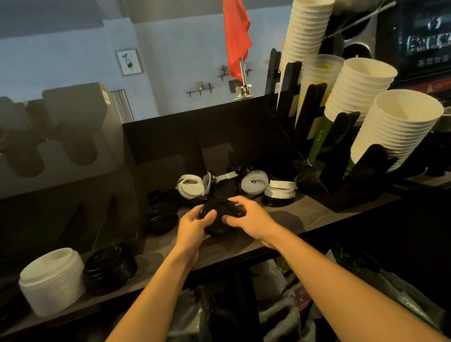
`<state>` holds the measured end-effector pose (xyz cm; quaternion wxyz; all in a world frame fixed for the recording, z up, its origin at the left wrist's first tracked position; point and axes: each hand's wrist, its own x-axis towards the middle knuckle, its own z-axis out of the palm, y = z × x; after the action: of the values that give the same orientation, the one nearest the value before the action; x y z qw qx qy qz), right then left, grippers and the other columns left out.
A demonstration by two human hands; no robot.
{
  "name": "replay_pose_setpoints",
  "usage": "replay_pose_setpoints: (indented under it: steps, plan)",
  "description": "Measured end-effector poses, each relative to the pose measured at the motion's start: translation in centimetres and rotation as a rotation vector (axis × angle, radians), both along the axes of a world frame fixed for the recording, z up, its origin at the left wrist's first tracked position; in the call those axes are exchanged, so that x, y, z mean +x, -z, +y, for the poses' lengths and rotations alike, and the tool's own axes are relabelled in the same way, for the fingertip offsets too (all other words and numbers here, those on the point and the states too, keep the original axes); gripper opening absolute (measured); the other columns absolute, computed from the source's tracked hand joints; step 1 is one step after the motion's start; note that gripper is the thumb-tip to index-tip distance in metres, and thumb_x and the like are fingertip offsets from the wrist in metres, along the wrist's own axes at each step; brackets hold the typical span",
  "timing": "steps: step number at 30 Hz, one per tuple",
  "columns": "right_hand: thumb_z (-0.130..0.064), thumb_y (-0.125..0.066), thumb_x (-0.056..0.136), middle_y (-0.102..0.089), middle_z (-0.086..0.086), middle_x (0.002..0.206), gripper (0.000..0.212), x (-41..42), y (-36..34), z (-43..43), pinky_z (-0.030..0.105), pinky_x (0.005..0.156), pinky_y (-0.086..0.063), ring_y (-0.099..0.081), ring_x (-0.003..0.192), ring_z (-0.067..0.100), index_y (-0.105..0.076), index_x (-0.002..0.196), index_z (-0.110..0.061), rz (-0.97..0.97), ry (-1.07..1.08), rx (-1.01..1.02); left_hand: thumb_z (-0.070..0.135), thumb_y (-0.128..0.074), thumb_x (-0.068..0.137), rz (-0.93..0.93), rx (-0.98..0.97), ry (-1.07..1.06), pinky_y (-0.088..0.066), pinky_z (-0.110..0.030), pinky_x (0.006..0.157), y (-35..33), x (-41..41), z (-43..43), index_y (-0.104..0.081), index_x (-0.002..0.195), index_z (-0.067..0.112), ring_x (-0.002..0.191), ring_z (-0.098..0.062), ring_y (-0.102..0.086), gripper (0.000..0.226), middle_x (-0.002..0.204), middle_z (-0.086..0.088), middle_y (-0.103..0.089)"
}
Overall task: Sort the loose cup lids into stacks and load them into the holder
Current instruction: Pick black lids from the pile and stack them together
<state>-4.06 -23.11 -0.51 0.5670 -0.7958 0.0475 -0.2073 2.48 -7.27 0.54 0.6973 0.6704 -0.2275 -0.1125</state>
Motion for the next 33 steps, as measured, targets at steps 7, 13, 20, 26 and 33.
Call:
replay_pose_setpoints:
  steps: [7, 13, 20, 26, 33]
  plan:
    - [-0.032, -0.076, 0.087, -0.065, -0.002, 0.114, 0.039, -0.1, 0.0, 0.2, 0.035, 0.092, -0.054, -0.058, 0.109, 0.015, -0.063, 0.123, -0.024, -0.068, 0.079, 0.064, 0.001, -0.065, 0.093, -0.010, 0.013, 0.022, -0.058, -0.038, 0.089, -0.2, -0.4, -0.1, -0.069, 0.114, 0.016, 0.101, -0.024, -0.074, 0.026, 0.104, -0.005, -0.078]
    - [-0.024, -0.076, 0.087, -0.072, 0.002, 0.106, 0.031, -0.4, 0.0, 0.3, 0.040, 0.090, -0.058, -0.068, 0.103, 0.019, -0.065, 0.116, -0.022, -0.081, 0.089, 0.106, 0.010, -0.070, 0.092, -0.004, -0.012, 0.010, -0.057, -0.034, 0.085, -0.3, -0.8, -0.2, -0.071, 0.114, 0.014, 0.097, -0.022, -0.075, 0.022, 0.102, -0.004, -0.079]
    - [-0.023, -0.078, 0.086, -0.068, -0.002, 0.112, 0.033, -0.6, -0.2, 0.6, 0.039, 0.093, -0.056, -0.064, 0.106, 0.016, -0.061, 0.114, -0.031, -0.048, 0.036, 0.039, 0.009, -0.069, 0.091, 0.019, -0.017, -0.015, -0.057, -0.032, 0.079, -0.4, -0.8, 0.0, -0.072, 0.110, 0.017, 0.095, -0.020, -0.075, 0.020, 0.102, -0.004, -0.078]
    - [-0.032, -0.069, 0.093, -0.069, -0.004, 0.106, 0.024, -0.2, -0.2, 0.5, 0.019, 0.077, -0.053, -0.065, 0.100, 0.010, -0.063, 0.114, -0.024, -0.085, 0.049, 0.076, 0.007, -0.072, 0.088, 0.055, -0.018, -0.014, -0.059, -0.041, 0.090, -0.6, 0.0, -0.3, -0.072, 0.115, 0.012, 0.099, -0.025, -0.075, 0.028, 0.103, -0.007, -0.078]
    - [-0.028, -0.049, 0.102, -0.053, 0.000, 0.125, 0.029, 2.6, -0.8, -0.3, 0.033, 0.086, -0.049, -0.054, 0.111, 0.018, -0.051, 0.131, -0.021, -0.085, 0.443, -0.540, 0.010, -0.074, 0.086, -0.020, -0.154, -0.342, -0.058, -0.040, 0.091, -2.3, 3.4, -2.2, -0.073, 0.112, 0.016, 0.099, -0.022, -0.072, 0.027, 0.101, -0.004, -0.077]
